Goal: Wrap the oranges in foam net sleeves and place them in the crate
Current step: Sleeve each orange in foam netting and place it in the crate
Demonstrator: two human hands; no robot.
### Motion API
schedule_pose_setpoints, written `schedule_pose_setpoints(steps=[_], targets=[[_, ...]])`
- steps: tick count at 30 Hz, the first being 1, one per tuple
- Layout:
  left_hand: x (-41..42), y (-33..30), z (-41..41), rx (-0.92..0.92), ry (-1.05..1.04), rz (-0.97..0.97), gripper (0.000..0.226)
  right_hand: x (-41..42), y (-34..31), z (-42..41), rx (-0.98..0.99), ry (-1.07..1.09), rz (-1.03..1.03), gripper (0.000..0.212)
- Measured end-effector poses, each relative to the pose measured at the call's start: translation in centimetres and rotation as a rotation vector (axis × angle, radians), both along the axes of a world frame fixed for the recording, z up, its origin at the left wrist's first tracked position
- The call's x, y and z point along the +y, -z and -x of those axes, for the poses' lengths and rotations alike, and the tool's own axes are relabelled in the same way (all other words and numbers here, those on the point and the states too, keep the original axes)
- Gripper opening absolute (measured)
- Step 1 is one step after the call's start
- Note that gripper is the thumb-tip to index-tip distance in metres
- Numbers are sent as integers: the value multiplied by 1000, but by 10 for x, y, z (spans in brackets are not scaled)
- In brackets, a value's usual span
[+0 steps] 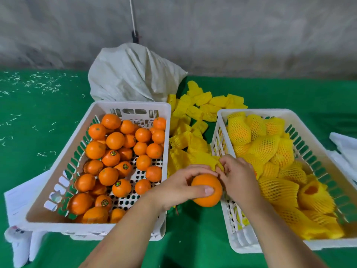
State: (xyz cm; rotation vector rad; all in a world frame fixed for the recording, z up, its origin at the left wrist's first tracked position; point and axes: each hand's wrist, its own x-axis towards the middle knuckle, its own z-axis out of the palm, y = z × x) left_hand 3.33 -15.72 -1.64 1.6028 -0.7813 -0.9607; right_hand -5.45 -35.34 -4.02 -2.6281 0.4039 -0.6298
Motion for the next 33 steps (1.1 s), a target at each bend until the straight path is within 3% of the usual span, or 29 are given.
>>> schedule_pose_setpoints(steps=[3,7,11,14,16,20,22,26,30,33], targets=[[-4,9,-4,-46,28,-98,63,-3,5,-1,-32,16,-124,18],[-15,22,-1,-192,-74,-181,80,-3,11,-1,24,-27,-128,21],[-23,29,3,-81,-318,-34,53,-2,11,5,-25,-137,-169,19],[-26,31,4,-30,-379,86,60,6,13,11,-25,-242,-127,21],[-26,29,4,19,-358,122,70,9,13,15,-59,-217,-208,16],[-27,21,3,115,-501,132,43,13,14,22,-71,-235,-271,13],[-23,23,3,46,-422,110,50,15,13,23,-25,-249,-237,16],[-9,26,4,-95,-110,9,90,13,10,23,-17,-183,-242,28],[-12,29,8,-245,-189,24,89,11,10,24,-41,-167,-234,34],[-15,34,6,-263,-277,56,87,11,9,24,-87,-154,-240,27]])
